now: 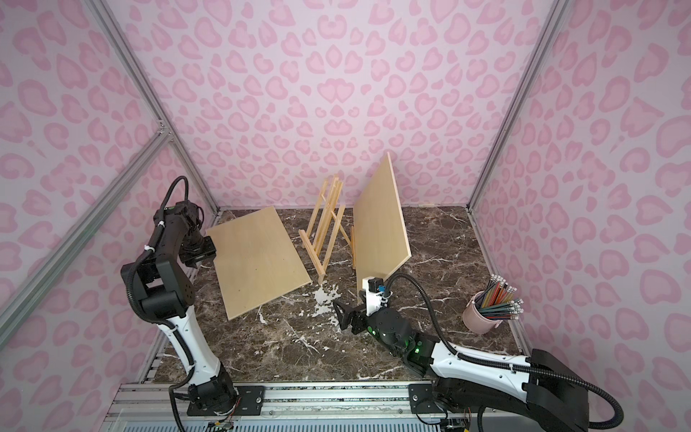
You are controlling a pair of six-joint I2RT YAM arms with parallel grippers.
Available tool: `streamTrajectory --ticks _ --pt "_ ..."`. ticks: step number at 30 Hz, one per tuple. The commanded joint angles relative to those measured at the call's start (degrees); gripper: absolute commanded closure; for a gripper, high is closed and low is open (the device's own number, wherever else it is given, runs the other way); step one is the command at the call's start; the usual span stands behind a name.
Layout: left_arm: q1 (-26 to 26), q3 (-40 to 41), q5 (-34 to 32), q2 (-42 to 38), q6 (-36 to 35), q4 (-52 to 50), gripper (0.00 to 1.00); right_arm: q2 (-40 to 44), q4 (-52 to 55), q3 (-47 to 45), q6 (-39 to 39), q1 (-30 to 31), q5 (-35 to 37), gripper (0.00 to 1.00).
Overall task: Disassemble the easel
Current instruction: Place the easel at the corner of the board, then adjust the drawing board at the corner of the board.
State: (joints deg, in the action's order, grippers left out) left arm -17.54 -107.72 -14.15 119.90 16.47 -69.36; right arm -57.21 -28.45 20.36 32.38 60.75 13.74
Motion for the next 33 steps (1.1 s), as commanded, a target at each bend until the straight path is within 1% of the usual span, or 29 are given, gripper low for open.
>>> streamTrajectory --ticks 1,5,7,10,13,14,16,19,23,26,29,31,33 --pt "0.23 0.05 -8.14 -0.37 0.41 -3.07 0.47 -0.18 -1.57 -0.32 0.05 -0.02 0.90 0.03" --pt "0.46 -0.25 -5.49 -1.02 0.54 -3.06 0.46 -0.07 -1.43 -0.28 0.09 0.03 1.03 0.03" --pt "1.47 -0.68 -4.25 -1.56 0.73 -3.10 0.46 -0.01 -1.44 -0.32 0.07 -0.02 1.03 0.03" --pt "4.69 -1.28 -0.87 -3.21 2.27 -2.77 0.46 -0.07 -1.39 -0.25 0.06 -0.02 1.07 0.03" --pt "9.21 1.01 3.44 -6.65 6.97 -0.88 0.50 0.23 -1.30 -0.32 0.20 -0.02 1.32 0.03" --pt "10.85 2.27 4.93 -7.91 10.11 -0.24 0.53 0.30 -1.26 -0.39 0.28 -0.01 1.59 0.03" --pt "13.93 5.51 7.80 -10.05 16.28 1.54 0.64 0.50 -1.26 -0.57 0.38 -0.01 2.22 0.04" --pt "19.85 11.04 9.55 -12.77 24.20 6.79 0.98 0.85 -1.14 -0.75 0.57 -0.11 3.20 0.05" --pt "27.43 14.79 12.06 -13.38 30.56 13.91 0.99 1.72 -1.30 -1.14 0.58 -0.11 4.08 0.06" --pt "30.97 17.14 14.23 -13.02 34.57 19.71 0.98 2.02 -1.52 -1.41 0.40 -0.11 4.35 0.06" --pt "33.23 20.14 15.58 -12.30 38.88 25.72 0.98 1.68 -1.39 -1.32 0.17 -0.11 4.46 0.06" --pt "33.94 21.60 16.03 -11.37 41.46 28.87 0.98 1.40 -1.49 -1.23 0.05 -0.11 4.50 0.06" --pt "34.19 23.89 17.75 -10.47 43.64 34.65 0.98 1.06 -1.59 -1.22 0.02 -0.11 4.53 0.06"
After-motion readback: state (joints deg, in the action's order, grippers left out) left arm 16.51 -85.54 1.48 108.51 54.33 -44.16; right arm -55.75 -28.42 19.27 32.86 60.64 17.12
